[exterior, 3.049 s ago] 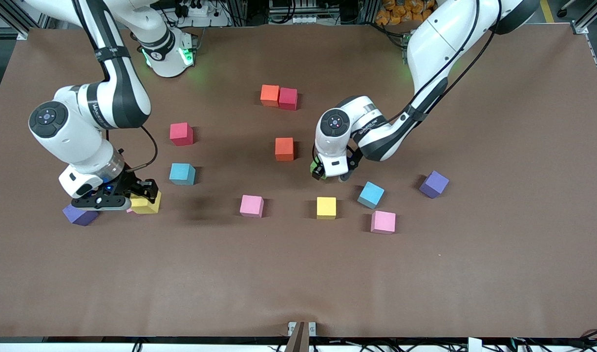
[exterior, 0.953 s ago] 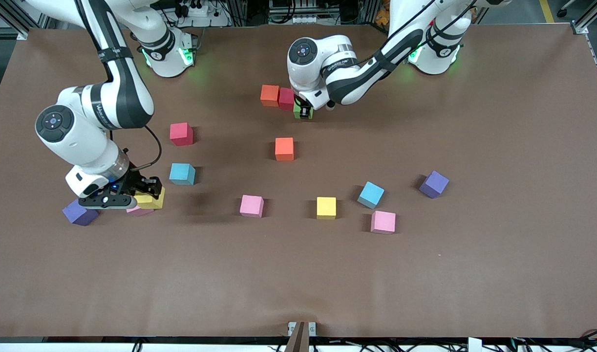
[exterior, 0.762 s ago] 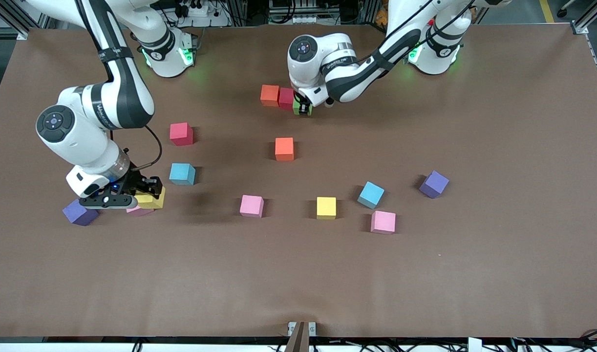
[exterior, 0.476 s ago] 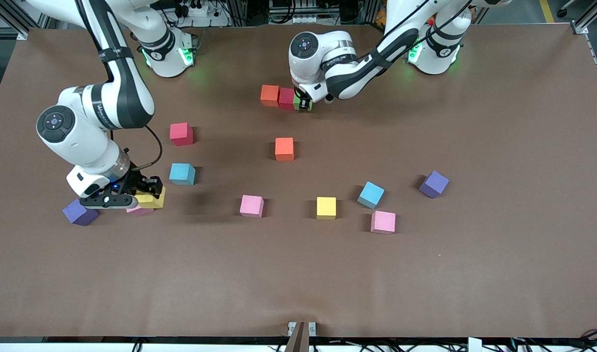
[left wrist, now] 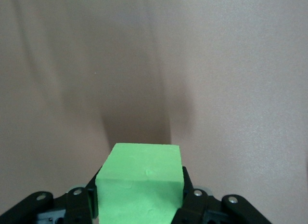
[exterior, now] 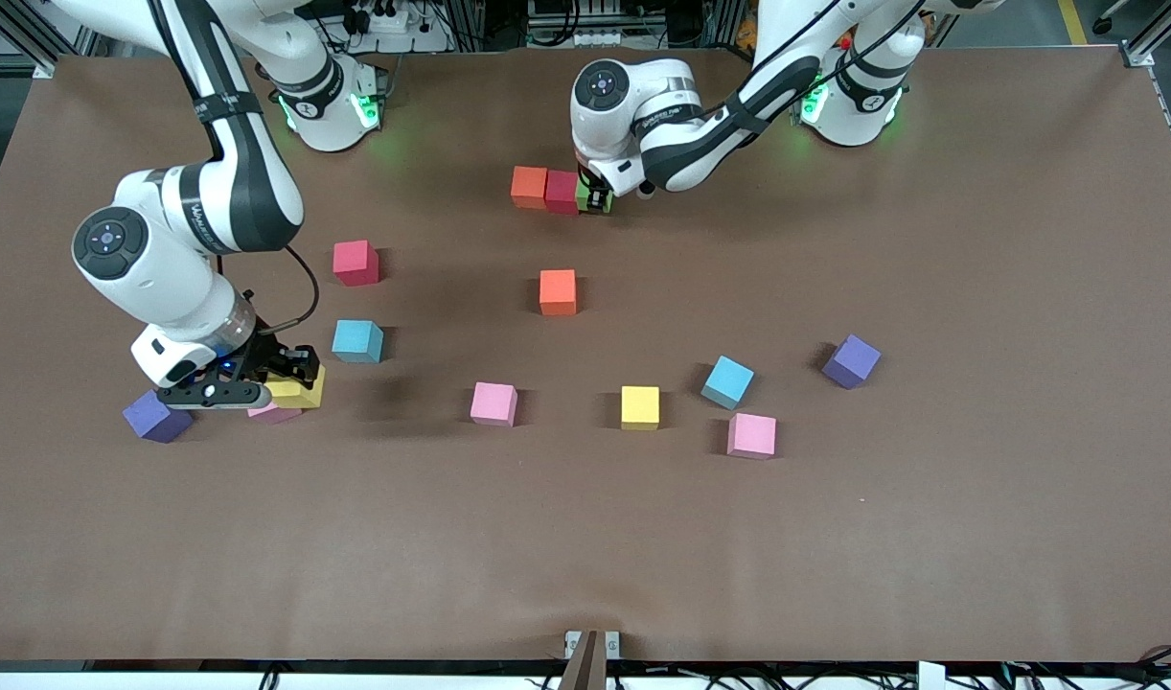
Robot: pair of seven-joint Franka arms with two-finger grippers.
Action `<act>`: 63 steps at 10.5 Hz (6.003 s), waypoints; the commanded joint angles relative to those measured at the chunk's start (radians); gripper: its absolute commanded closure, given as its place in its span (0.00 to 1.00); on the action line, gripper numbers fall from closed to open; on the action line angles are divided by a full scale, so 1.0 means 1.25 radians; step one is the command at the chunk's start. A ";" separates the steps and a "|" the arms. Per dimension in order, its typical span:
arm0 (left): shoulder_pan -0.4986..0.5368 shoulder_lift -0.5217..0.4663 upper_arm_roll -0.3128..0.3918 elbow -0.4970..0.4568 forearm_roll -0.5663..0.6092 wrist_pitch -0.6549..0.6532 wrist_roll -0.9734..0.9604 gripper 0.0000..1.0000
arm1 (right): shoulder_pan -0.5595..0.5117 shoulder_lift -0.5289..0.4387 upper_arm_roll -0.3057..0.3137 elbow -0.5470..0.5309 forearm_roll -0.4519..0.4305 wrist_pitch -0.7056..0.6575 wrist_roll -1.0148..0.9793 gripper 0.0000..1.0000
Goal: Form number 2 with 11 blocks
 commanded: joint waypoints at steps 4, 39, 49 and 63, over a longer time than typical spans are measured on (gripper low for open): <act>0.011 -0.014 -0.017 -0.039 -0.001 0.030 -0.090 1.00 | 0.002 -0.001 0.001 -0.001 0.000 -0.002 0.008 0.59; -0.033 0.041 0.035 -0.031 0.118 0.111 -0.218 1.00 | 0.038 0.017 0.002 0.004 0.001 -0.001 0.008 0.59; -0.098 0.018 0.098 -0.008 0.120 0.056 -0.218 0.00 | 0.038 0.023 0.002 0.009 0.000 0.000 0.008 0.59; 0.192 -0.028 -0.066 0.155 0.171 -0.230 0.106 0.00 | 0.067 0.021 0.004 0.004 0.011 -0.002 0.033 0.60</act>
